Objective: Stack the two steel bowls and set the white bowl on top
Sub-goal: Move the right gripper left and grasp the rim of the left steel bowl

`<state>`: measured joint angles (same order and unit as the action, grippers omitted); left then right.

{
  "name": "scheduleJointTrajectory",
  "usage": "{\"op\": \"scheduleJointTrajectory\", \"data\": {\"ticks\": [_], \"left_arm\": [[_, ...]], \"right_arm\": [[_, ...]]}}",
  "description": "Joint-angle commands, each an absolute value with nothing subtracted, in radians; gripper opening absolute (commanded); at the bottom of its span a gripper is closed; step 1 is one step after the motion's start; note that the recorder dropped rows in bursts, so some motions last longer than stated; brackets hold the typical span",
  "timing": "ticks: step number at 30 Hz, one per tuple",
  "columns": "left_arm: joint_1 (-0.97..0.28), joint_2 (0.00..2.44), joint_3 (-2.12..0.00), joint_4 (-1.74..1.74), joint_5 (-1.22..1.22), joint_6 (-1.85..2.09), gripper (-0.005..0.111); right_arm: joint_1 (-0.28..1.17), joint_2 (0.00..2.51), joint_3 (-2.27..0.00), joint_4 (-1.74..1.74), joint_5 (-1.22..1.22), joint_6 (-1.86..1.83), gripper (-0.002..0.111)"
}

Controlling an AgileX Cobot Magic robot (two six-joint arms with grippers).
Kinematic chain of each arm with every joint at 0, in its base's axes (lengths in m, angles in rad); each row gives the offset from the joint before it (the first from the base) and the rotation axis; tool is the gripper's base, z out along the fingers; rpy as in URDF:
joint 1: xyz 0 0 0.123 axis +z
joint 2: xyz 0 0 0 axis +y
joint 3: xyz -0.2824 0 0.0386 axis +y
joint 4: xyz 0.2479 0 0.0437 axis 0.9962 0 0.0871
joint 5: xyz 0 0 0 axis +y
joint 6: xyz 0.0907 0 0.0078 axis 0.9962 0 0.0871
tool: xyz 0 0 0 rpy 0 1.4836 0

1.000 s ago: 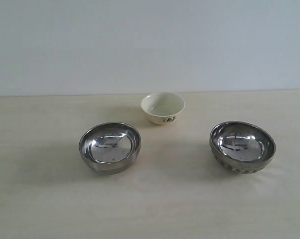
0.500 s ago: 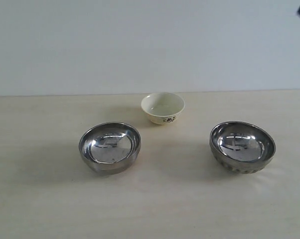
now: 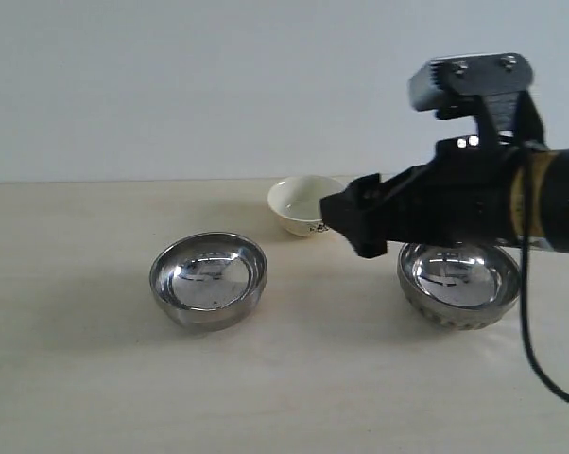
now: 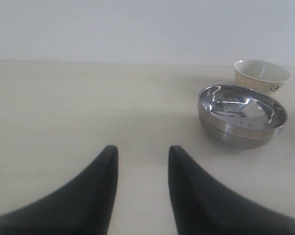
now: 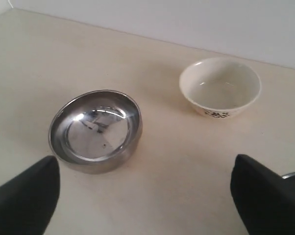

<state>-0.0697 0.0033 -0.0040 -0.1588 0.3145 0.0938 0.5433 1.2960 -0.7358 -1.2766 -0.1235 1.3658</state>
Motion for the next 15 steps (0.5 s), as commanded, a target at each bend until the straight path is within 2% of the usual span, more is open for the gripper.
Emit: {"op": "scheduleJointTrajectory", "data": {"ticks": [1, 5, 15], "left_arm": [[-0.067, 0.0, 0.0, -0.16, 0.315, 0.097, 0.032], [-0.067, 0.0, 0.0, -0.16, 0.315, 0.097, 0.032], [-0.067, 0.0, 0.0, -0.16, 0.315, 0.097, 0.032]], "right_arm": [[0.689, 1.387, -0.839, -1.262, 0.035, 1.398, 0.085], [0.765, 1.551, -0.939, -1.214, 0.032, 1.415, 0.085], [0.772, 1.843, -1.085, -1.146, -0.017, 1.44, 0.085]]}}
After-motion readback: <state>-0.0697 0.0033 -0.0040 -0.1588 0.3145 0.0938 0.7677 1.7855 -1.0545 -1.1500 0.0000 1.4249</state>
